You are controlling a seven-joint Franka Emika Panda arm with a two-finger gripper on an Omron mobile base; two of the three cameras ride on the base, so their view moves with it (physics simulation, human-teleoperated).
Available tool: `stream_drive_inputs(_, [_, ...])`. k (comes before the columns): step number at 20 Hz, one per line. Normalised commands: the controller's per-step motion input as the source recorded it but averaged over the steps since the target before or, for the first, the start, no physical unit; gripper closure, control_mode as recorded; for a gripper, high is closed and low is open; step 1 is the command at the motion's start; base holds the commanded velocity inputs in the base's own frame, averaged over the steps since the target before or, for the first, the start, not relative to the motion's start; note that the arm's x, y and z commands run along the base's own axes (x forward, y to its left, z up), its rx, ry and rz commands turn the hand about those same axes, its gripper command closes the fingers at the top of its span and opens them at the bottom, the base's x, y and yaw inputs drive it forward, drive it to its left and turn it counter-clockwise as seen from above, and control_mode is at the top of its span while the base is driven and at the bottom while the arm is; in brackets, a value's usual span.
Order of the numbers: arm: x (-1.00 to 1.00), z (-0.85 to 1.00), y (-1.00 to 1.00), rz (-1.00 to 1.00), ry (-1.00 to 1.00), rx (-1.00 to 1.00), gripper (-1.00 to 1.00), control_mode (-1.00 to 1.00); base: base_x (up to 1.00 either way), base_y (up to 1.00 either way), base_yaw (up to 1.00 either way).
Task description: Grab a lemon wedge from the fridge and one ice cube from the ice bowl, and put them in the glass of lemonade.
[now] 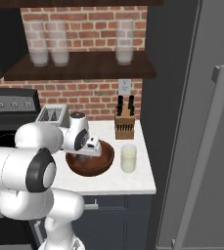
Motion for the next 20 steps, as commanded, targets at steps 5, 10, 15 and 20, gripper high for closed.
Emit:
stream_drive_inputs(5, [0.09, -0.21, 0.00, 0.00, -0.03, 0.00, -1.00, -1.00, 0.00, 0.00, 0.00])
stream_drive_inputs(10, [0.13, -0.03, 0.00, 0.00, -0.05, 0.00, -1.00, -1.00, 0.00, 0.00, 0.00])
stream_drive_inputs(15, [0.08, 0.00, -0.02, 0.00, -0.01, 0.00, -1.00, -1.00, 0.00, 0.00, 0.00])
stream_drive_inputs(20, [0.00, -0.05, -0.01, 0.00, -0.01, 0.00, -1.00, -1.00, 0.00, 0.00, 0.00])
